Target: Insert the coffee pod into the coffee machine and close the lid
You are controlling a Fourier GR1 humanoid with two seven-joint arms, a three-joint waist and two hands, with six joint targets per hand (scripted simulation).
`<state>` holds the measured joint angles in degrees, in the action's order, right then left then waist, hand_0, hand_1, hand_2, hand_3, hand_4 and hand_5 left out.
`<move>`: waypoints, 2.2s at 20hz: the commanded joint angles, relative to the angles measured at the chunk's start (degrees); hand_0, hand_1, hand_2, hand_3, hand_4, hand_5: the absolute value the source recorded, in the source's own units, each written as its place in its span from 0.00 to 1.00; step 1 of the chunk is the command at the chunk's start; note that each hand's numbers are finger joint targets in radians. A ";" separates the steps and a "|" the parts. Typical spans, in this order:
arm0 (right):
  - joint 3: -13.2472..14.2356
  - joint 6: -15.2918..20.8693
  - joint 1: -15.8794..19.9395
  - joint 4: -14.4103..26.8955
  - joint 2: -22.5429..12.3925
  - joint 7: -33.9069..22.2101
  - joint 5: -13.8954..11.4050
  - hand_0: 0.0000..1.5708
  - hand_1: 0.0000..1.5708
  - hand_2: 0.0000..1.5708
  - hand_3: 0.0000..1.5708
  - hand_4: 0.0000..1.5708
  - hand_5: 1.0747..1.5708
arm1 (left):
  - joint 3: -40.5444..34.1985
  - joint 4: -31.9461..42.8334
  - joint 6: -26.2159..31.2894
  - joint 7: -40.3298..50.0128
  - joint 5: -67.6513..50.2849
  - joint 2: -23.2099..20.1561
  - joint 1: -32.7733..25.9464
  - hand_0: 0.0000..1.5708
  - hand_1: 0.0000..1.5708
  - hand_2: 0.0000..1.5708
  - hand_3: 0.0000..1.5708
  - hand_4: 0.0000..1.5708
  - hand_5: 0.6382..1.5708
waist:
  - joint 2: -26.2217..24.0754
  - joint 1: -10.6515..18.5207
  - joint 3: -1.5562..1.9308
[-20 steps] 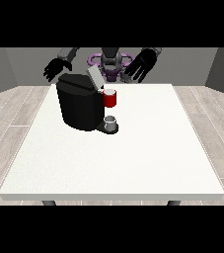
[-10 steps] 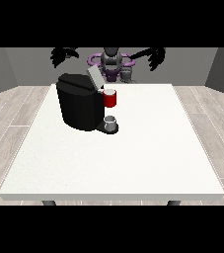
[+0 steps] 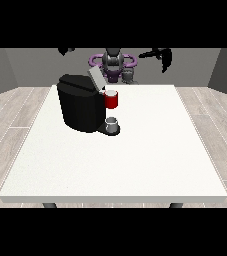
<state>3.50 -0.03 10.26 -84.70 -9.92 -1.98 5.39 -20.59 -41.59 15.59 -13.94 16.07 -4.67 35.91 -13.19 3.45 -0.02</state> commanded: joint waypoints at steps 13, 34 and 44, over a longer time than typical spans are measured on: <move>0.78 -2.22 9.75 7.17 -0.11 -0.56 -1.40 0.00 0.00 0.00 0.00 0.00 1.00 | 5.73 -20.31 2.79 5.71 -9.95 4.56 -12.07 0.00 0.00 0.00 0.00 0.07 1.00 | 5.27 6.06 0.04; -0.14 -0.75 20.98 21.57 2.44 6.08 -6.59 0.00 0.00 0.00 0.00 0.00 1.00 | 9.99 -37.86 -0.60 11.08 -16.80 0.89 -21.67 0.00 0.00 0.00 0.00 0.00 1.00 | 14.15 5.34 0.03; 0.92 -6.48 24.14 24.73 0.16 5.50 -5.20 0.00 0.00 0.00 0.00 0.00 1.00 | 10.08 -38.84 -2.74 13.57 -17.79 -0.81 -22.27 0.00 0.00 0.00 0.00 0.00 1.00 | 14.86 3.05 0.03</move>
<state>5.06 -4.55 35.32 -61.22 -9.80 3.08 0.30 -10.46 -79.58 13.10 -3.00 -1.38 -4.14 14.40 2.25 7.31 -0.10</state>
